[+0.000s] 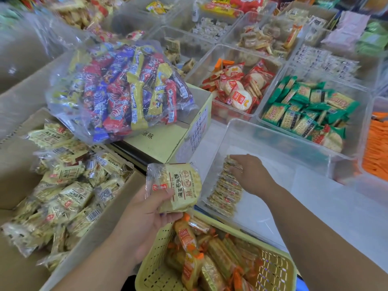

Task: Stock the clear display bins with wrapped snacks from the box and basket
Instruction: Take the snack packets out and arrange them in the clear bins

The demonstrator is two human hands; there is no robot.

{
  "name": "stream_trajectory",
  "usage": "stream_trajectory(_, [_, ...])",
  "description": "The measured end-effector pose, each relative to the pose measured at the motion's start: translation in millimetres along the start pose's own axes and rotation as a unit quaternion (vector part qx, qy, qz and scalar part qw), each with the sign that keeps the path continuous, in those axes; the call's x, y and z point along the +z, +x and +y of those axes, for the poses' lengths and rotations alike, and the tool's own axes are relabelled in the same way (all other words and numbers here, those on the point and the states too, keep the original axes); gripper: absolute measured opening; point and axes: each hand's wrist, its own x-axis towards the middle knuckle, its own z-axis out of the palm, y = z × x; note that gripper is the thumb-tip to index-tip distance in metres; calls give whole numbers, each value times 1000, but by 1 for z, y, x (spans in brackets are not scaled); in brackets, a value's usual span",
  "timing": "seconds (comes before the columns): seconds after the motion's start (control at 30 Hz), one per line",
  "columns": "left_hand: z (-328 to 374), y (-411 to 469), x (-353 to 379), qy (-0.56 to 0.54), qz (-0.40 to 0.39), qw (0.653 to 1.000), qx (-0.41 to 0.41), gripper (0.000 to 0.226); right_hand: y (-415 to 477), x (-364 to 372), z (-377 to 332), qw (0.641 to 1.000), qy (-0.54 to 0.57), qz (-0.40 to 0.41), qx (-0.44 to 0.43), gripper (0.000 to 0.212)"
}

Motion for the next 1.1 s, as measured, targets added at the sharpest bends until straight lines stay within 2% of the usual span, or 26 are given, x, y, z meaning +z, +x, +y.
stream_trajectory(0.1, [0, -2, 1, 22, 1, 1000, 22, 59, -36, -9, -35, 993, 85, 80, -35, 39])
stream_trajectory(0.17, [-1, -5, 4, 47, -10, 998, 35, 62, -68, -10, -63, 978, 185, 82, -56, 39])
stream_trajectory(0.23, [-2, -8, 9, 84, -19, 995, 54, 65, -98, -7, -88, 963, 260, 47, -62, 54])
stream_trajectory(0.33, [-4, -12, 20, 147, -14, 983, 106, 58, -125, 2, -107, 962, 265, 2, -60, 81])
stream_trajectory(0.37, [-4, -13, 22, 155, -13, 980, 120, 58, -129, 5, -109, 961, 269, -4, -61, 80])
stream_trajectory(0.47, [-6, -14, 28, 191, -20, 972, 138, 56, -130, 7, -111, 944, 326, 2, -55, 48])
stream_trajectory(0.5, [-7, -14, 29, 208, -24, 968, 138, 53, -128, 8, -107, 940, 337, 11, -54, 47])
stream_trajectory(0.57, [-10, -13, 29, 219, -37, 966, 131, 45, -122, 8, -98, 942, 332, 30, -35, 47])
stream_trajectory(0.6, [-11, -11, 29, 214, -42, 968, 123, 40, -117, 6, -93, 944, 326, 39, -27, 40])
stream_trajectory(0.73, [-11, -3, 23, 126, -12, 990, 65, 32, -85, -15, -58, 948, 305, 87, 6, 25])
stream_trajectory(0.83, [-9, 0, 17, 115, 17, 992, 51, 32, -42, -34, -22, 971, 195, 137, 8, 28])
stream_trajectory(0.93, [-8, 1, 13, 96, 33, 994, 50, 31, 6, -41, 10, 988, 97, 113, 48, 33])
stream_trajectory(1.1, [-9, 0, 11, 66, 35, 996, 52, 32, 52, -23, 38, 998, 33, 34, 50, 35])
